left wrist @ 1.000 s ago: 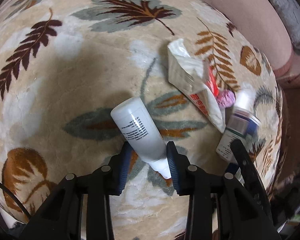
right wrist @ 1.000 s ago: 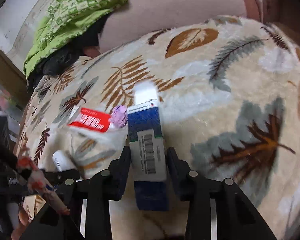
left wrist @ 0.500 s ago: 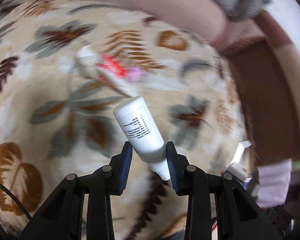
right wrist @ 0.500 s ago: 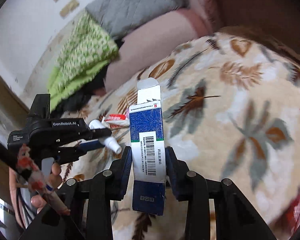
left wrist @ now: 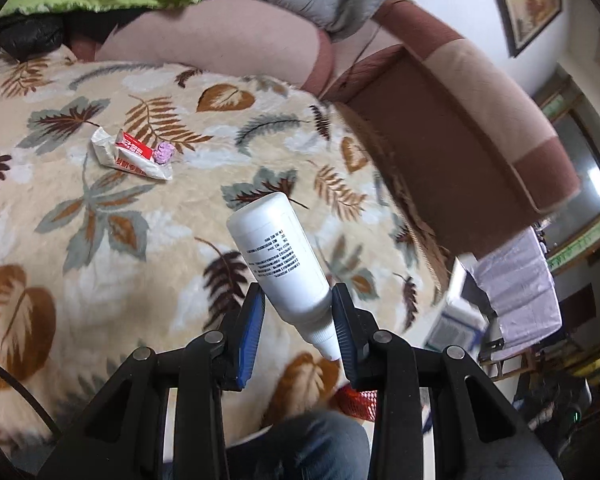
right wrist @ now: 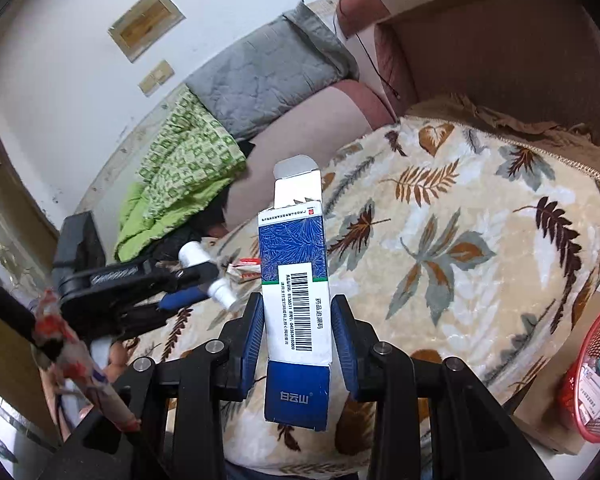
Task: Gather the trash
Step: 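Carry the white bottle and blue-white box over to the red wastebasket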
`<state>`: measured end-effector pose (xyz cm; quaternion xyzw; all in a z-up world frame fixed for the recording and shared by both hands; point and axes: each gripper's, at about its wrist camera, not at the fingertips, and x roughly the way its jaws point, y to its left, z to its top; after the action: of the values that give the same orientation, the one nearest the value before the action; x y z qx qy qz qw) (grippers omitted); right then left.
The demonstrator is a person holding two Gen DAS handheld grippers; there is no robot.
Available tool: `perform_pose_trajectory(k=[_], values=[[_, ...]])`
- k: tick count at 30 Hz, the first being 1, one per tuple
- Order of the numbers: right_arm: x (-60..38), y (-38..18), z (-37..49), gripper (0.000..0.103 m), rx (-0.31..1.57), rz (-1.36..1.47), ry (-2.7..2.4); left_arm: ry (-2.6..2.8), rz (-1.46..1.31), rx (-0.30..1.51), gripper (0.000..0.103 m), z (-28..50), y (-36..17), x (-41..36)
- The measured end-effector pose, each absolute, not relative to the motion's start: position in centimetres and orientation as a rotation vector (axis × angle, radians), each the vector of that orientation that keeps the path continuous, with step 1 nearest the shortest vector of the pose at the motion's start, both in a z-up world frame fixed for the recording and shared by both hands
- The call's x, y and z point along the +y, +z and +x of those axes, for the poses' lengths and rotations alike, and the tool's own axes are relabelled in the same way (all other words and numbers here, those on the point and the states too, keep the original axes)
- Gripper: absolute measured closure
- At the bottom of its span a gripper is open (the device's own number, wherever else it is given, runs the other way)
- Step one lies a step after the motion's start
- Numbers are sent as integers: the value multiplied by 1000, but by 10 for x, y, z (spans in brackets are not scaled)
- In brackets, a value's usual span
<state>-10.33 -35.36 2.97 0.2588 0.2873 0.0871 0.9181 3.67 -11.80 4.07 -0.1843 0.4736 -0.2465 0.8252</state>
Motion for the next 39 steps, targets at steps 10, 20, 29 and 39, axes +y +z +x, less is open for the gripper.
perform_pose_trajectory(k=[10, 20, 29, 39], values=[[-363, 58, -166, 66, 492, 521, 227, -571, -355, 946, 70, -61, 75, -123], [-397, 76, -223, 66, 415, 546, 208, -752, -231, 895, 70, -126, 113, -191], [-456, 83, -276, 66, 346, 585, 50, -898, -145, 877, 70, -155, 132, -254], [-505, 82, -318, 66, 313, 622, -118, -1010, -61, 912, 70, -170, 125, -325]])
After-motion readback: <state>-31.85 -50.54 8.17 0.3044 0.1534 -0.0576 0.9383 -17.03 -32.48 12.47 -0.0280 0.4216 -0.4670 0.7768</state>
